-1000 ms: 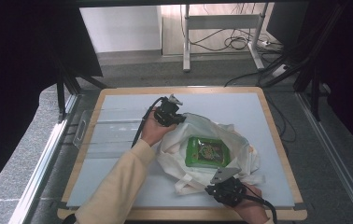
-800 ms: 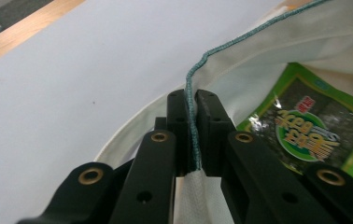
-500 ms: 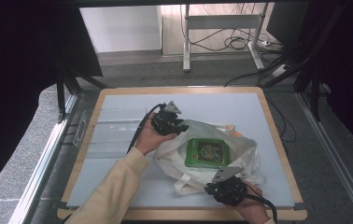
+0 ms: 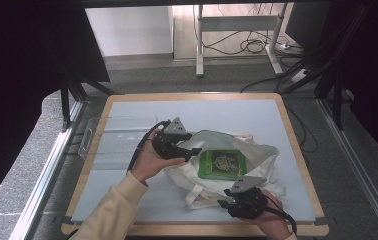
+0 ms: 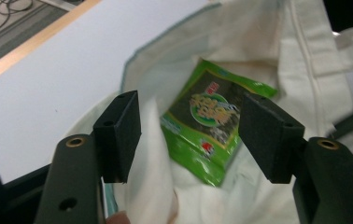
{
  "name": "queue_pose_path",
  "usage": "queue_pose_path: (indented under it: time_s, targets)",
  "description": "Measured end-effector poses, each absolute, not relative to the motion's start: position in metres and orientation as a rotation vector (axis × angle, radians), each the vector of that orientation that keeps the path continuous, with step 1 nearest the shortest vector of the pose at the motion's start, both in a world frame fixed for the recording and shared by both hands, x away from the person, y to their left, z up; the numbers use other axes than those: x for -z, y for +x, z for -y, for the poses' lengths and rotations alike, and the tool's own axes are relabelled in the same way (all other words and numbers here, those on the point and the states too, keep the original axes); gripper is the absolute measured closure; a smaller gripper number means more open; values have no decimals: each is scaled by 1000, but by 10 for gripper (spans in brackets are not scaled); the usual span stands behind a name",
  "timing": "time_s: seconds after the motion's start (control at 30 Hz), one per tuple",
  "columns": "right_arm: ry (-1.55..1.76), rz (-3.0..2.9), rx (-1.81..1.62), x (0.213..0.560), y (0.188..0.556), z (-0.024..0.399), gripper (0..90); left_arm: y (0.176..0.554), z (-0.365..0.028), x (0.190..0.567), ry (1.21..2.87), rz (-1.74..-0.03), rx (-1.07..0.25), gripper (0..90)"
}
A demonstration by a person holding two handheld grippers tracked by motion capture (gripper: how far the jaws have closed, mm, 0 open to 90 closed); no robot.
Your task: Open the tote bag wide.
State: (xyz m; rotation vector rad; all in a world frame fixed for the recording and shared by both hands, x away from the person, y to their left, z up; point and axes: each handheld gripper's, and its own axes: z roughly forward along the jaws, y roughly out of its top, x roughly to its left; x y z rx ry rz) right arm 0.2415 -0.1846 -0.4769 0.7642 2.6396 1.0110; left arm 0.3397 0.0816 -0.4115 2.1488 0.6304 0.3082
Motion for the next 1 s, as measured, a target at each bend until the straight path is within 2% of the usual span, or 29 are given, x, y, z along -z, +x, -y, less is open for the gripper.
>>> queue_pose_path:
  time_s: [0.2, 0.33, 0.83, 1.0]
  targets:
    - [800, -2580, -1050, 468, 241, 189, 505, 324, -93, 419, 2126, -640, -258, 362]
    - [831, -2554, -1063, 465, 242, 193, 497, 311, -101, 427, 2101, -630, -239, 358]
    - [838, -2530, -1076, 460, 244, 192, 495, 294, -114, 448, 2102, -623, -202, 347]
    - [848, -2499, -1097, 453, 248, 193, 534, 293, -115, 449, 2093, -627, -198, 357]
